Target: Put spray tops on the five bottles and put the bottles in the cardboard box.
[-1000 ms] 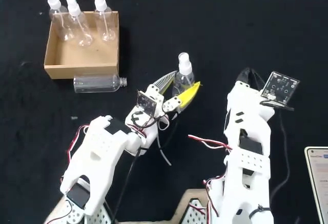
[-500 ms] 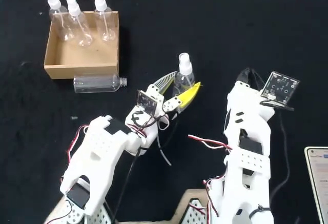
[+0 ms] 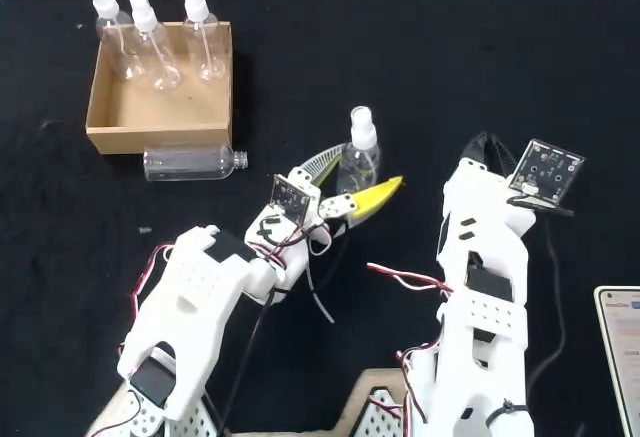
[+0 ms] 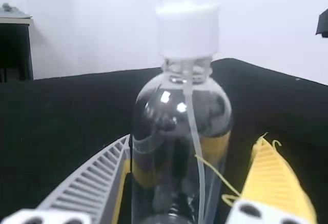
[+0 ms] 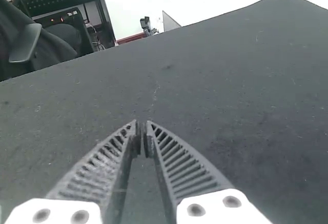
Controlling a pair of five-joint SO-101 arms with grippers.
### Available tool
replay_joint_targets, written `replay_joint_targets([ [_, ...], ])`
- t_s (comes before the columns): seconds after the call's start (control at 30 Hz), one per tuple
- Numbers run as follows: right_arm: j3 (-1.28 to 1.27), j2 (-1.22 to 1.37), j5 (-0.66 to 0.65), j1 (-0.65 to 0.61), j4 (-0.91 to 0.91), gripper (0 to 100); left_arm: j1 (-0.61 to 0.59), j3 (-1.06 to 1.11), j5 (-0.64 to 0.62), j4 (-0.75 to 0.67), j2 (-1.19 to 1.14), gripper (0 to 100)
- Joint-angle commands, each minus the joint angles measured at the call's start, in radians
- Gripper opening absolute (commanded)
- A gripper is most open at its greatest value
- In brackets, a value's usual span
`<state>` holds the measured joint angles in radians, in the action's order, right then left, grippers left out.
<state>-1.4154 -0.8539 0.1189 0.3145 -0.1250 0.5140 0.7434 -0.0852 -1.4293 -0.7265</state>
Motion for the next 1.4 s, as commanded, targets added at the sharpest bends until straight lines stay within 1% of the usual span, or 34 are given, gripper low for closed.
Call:
replay_joint_targets([
  [0.0,0.061,-0.022,0.008,0.002,-0.026,1.5,-0.008,-0.016,0.003,-0.006,0.021,35],
  [0.1,0.061,-0.022,0.006,0.002,-0.026,1.5,-0.004,-0.016,0.049,-0.014,0.021,35],
  [0.23,0.061,-0.022,0.006,0.002,-0.026,1.5,0.001,0.015,0.110,-0.115,0.021,35],
  [0.3,0.061,-0.022,0.006,-0.006,-0.026,1.5,0.001,0.028,0.124,-0.143,0.021,35],
  [0.43,0.053,-0.022,0.005,-0.037,-0.026,1.5,-0.010,0.033,0.120,-0.135,0.021,35],
  [0.6,0.050,-0.022,0.005,-0.038,-0.026,1.5,-0.010,0.015,0.121,-0.135,0.028,35],
  [0.77,0.050,-0.022,0.005,-0.038,-0.026,1.5,-0.010,0.012,0.120,-0.132,0.094,35],
  [0.8,0.050,-0.022,0.005,-0.038,-0.026,1.5,-0.010,0.012,0.120,-0.117,0.112,35],
  [0.93,0.050,-0.022,0.005,-0.038,-0.026,1.5,-0.002,0.022,0.118,0.058,0.190,35],
  [1.0,0.050,-0.022,0.005,-0.038,-0.026,1.5,-0.001,0.041,0.118,0.100,0.235,35],
  [1.13,0.050,-0.022,0.005,-0.038,-0.026,1.5,-0.008,0.062,0.118,0.158,0.278,35],
  [1.23,0.050,-0.022,0.005,-0.038,-0.026,1.5,-0.012,0.065,0.112,0.166,0.273,35],
  [1.37,0.048,-0.022,0.005,-0.038,-0.026,1.5,-0.012,0.058,0.060,0.169,0.259,35],
])
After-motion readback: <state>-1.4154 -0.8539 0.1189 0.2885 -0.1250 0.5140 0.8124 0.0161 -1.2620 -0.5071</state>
